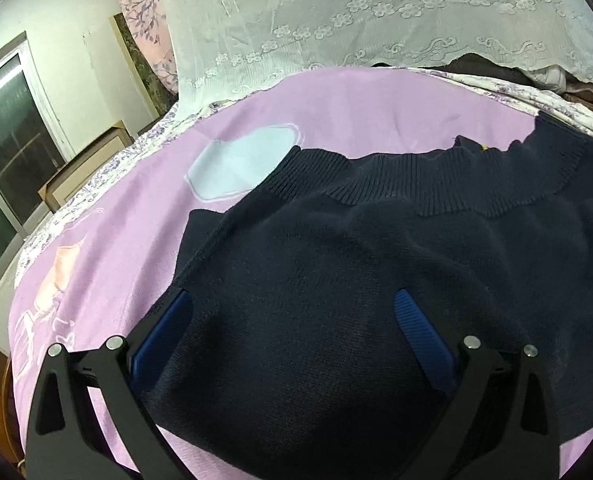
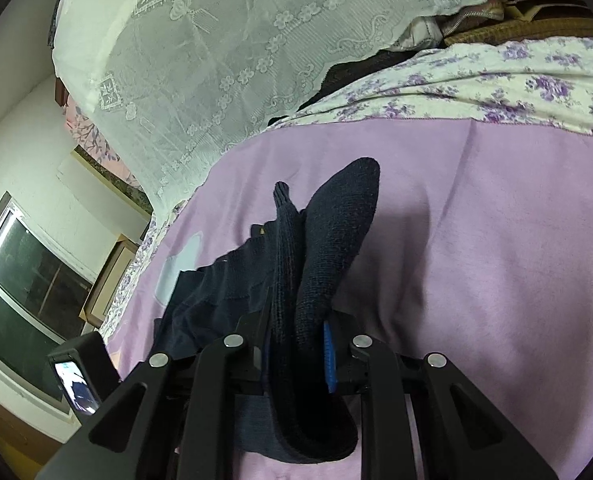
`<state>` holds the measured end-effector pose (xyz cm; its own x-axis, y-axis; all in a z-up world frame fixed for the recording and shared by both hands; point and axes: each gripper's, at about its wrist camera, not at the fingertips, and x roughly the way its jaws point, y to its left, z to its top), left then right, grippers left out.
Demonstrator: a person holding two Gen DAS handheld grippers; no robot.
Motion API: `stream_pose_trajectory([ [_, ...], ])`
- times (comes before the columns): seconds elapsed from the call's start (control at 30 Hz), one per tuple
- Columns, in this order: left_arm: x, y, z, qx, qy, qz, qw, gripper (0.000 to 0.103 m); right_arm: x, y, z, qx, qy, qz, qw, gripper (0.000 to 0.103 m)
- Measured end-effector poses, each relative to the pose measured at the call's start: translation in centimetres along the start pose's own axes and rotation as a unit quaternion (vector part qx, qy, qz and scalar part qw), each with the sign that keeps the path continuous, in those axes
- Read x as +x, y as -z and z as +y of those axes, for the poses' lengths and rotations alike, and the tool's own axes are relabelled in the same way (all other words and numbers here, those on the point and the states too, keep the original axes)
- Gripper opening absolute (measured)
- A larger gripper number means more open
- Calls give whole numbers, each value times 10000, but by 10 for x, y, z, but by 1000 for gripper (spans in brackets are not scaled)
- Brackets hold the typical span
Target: Fold small clothes
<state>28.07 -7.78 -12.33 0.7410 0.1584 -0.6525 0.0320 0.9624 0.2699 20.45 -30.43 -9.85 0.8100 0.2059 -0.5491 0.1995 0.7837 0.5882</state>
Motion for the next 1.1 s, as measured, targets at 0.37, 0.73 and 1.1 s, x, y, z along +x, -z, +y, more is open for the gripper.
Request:
stream_pose_trajectory([
  [0.37,-16,-5,72,-406,395,-138,9983,98,-14,-5,56,-415,54,-94,9991,19],
  [0.73,-19,1,89,-547,702,-132,9959,98,-13,-2,91,-606,291,-88,9977,19],
  [1.1,-6,-15,80,-577,1119,-70,9920,98,-4,14,135,-1009,306,-10,9944,19],
])
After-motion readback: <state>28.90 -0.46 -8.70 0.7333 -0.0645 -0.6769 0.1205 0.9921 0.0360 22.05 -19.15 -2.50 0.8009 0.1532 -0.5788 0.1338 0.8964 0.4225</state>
